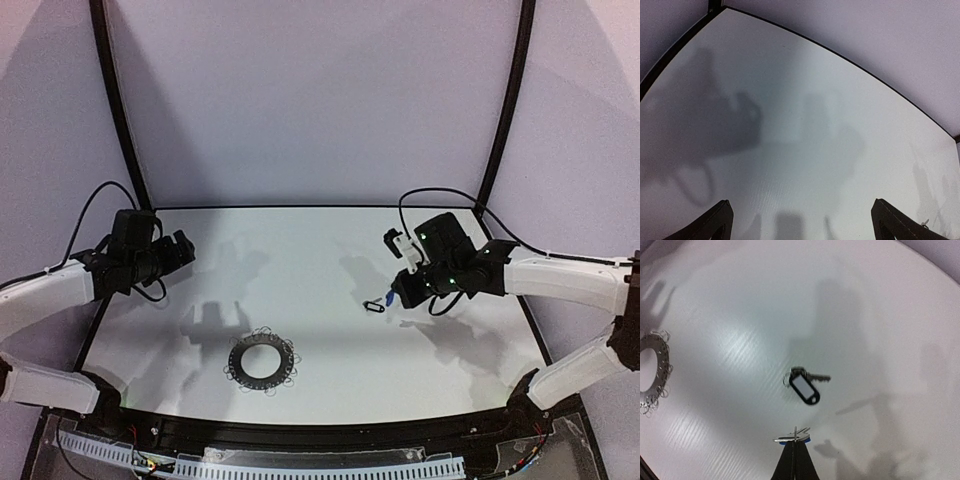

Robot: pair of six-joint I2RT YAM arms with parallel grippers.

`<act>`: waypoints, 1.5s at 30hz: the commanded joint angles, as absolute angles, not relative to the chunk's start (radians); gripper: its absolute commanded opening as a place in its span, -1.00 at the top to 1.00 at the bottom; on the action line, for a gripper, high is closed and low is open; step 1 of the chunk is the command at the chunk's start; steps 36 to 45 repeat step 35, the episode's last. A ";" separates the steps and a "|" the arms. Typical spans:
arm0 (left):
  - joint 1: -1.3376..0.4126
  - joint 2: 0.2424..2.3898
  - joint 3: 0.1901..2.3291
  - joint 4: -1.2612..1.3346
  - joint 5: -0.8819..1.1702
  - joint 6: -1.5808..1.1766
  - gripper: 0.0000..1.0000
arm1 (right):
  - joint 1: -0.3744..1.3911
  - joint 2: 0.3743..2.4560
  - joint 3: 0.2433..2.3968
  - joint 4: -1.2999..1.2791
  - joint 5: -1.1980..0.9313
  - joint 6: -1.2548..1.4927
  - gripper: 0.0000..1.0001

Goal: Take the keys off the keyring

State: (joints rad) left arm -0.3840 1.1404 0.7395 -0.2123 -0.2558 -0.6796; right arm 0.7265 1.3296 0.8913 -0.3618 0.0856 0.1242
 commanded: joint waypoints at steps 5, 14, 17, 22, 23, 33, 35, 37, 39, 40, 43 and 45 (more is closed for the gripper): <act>-0.379 1.075 0.711 -0.254 -0.300 -0.739 -0.98 | 0.683 1.509 0.885 -0.561 0.089 0.321 1.00; -0.379 1.009 0.709 -0.296 -0.330 -0.734 -0.98 | 0.672 1.560 1.037 -0.590 0.281 0.351 -0.75; -0.379 0.986 0.709 -0.308 -0.343 -0.731 -0.98 | 0.659 1.486 1.045 -0.579 0.370 0.387 -0.96; -0.379 0.957 0.734 -0.342 -0.344 -0.726 -0.97 | 0.599 1.333 1.033 -0.552 0.498 0.540 -0.97; -0.379 0.948 0.745 -0.352 -0.340 -0.718 -0.97 | 0.597 1.261 1.019 -0.522 0.553 0.513 -0.97; -0.379 0.929 0.836 -0.411 -0.411 -0.667 -0.98 | 0.598 1.019 0.895 -0.387 0.665 0.517 -0.97; -0.379 0.933 0.839 -0.406 -0.432 -0.668 -0.97 | 0.598 1.001 0.877 -0.371 0.669 0.508 -0.97; -0.379 0.933 0.839 -0.406 -0.432 -0.668 -0.97 | 0.598 1.001 0.877 -0.371 0.669 0.508 -0.97; -0.379 0.933 0.839 -0.406 -0.432 -0.668 -0.97 | 0.598 1.001 0.877 -0.371 0.669 0.508 -0.97; -0.379 0.933 0.839 -0.406 -0.432 -0.668 -0.97 | 0.598 1.001 0.877 -0.371 0.669 0.508 -0.97; -0.379 0.933 0.839 -0.406 -0.432 -0.668 -0.97 | 0.598 1.001 0.877 -0.371 0.669 0.508 -0.97; -0.379 0.933 0.839 -0.406 -0.432 -0.668 -0.97 | 0.598 1.001 0.877 -0.371 0.669 0.508 -0.97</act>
